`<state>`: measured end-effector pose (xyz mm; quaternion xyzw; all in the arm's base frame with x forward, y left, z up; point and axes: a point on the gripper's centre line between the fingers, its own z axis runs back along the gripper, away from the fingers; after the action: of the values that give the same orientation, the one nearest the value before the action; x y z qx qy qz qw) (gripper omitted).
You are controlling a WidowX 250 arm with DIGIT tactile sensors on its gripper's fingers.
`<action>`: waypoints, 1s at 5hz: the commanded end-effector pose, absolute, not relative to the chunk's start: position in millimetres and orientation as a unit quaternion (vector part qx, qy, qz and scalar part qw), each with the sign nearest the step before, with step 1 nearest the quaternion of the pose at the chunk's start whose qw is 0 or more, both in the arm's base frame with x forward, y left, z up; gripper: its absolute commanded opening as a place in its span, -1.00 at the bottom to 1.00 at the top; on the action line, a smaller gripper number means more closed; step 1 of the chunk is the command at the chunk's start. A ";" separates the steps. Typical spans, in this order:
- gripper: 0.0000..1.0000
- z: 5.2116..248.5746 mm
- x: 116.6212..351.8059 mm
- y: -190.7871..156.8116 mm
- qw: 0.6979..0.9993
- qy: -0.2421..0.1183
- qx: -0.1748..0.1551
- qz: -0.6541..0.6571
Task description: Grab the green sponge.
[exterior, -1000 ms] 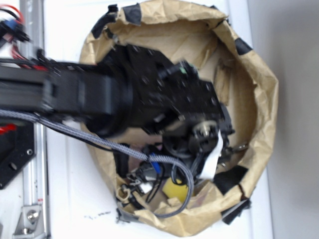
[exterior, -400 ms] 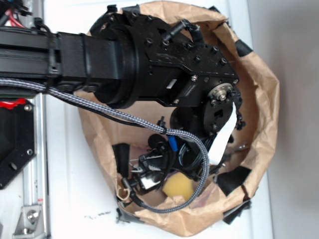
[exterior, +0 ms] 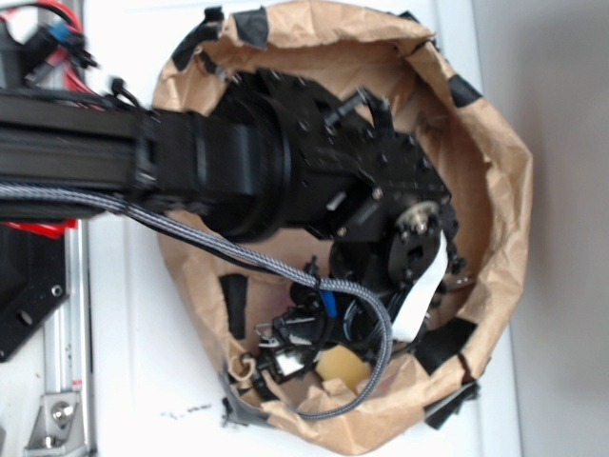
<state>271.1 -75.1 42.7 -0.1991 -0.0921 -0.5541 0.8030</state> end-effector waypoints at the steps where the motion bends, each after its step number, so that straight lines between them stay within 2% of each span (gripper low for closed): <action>1: -1.00 27.1 268.5 -88.1 0.840 -0.078 -0.104 -0.527; 2: -1.00 30.3 272.9 -79.1 0.865 -0.088 -0.094 -0.485; 3: -1.00 38.6 276.0 -59.6 0.908 -0.097 -0.089 -0.397; 4: -1.00 62.7 275.6 -23.4 0.948 -0.130 -0.065 -0.283; 5: -1.00 108.5 265.1 13.8 0.977 -0.128 -0.048 -0.162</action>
<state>263.4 11.8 89.3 -0.0613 -0.0913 -0.1666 0.9799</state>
